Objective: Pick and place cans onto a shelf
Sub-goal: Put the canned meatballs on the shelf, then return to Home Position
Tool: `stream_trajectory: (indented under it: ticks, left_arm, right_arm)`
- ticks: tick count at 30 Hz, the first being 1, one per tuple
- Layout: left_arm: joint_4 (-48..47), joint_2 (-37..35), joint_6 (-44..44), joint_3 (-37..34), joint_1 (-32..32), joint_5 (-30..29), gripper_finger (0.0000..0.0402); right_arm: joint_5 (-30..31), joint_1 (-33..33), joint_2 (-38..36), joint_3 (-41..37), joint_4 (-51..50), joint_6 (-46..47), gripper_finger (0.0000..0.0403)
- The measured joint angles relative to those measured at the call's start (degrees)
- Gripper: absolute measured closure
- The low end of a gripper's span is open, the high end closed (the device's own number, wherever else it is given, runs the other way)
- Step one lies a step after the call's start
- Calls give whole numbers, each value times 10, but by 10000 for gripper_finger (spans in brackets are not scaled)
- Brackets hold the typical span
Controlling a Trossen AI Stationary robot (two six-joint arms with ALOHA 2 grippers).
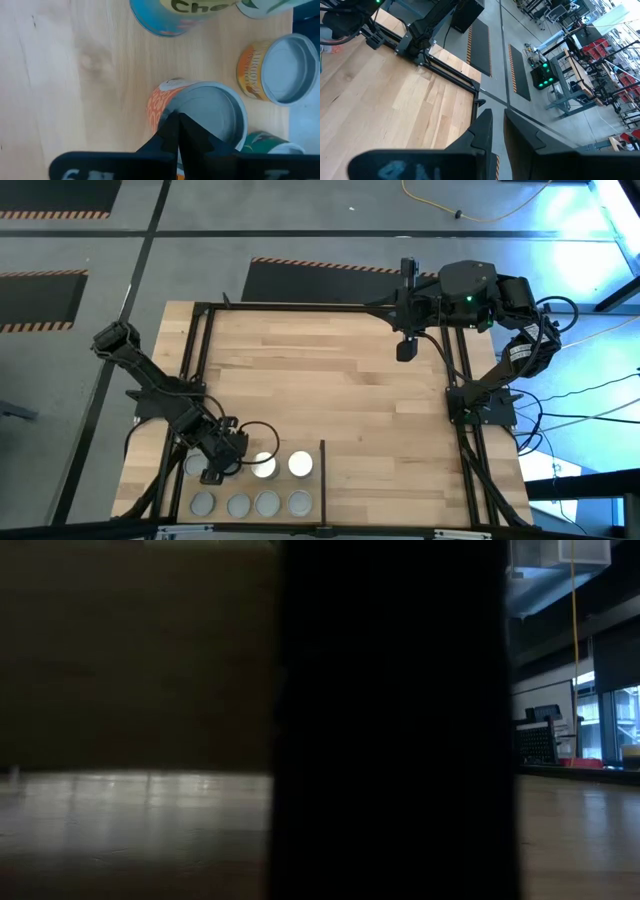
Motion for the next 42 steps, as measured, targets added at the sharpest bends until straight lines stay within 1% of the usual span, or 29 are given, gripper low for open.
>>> stream_trajectory:
  ticks: [10, 15, 21, 25, 28, 31, 33, 35, 38, 40, 42]
  left_arm:
    - [-1, 0, 5, 0, 2, -8, 401]
    - [-7, -17, -10, 5, 2, -7, 401]
    - [-22, -38, -10, 43, 2, -37, 401]
    - [-22, -38, -25, 64, -1, -24, 401]
    - [-34, -38, -24, 102, -1, -30, 401]
    - [-113, -55, -26, 161, 1, -70, 401]
    - [-176, -67, -37, 213, 1, -117, 401]
    - [-220, -82, -39, 265, 1, -183, 401]
    - [-238, -104, -9, 332, -1, -296, 401]
    - [-239, -120, 36, 368, -3, -346, 401]
    - [-240, -137, 79, 392, -6, -379, 401]
  right_arm:
    - [0, 0, 0, 0, 0, 0, 353]
    - [0, 0, 0, 0, 0, 0, 353]
    - [0, 0, 0, 0, 0, 0, 353]
    - [-1, 0, 0, 0, -1, 0, 353]
    - [-1, 0, 0, 0, -1, 0, 353]
    - [0, 0, 0, 0, 0, 0, 353]
    - [0, 0, -2, 0, -1, 1, 353]
    - [-1, 0, -8, 0, -8, 12, 353]
    - [0, 0, -21, 0, -22, 33, 353]
    - [0, 0, -28, 0, -30, 58, 353]
    - [-4, 0, -36, 0, -44, 74, 353]
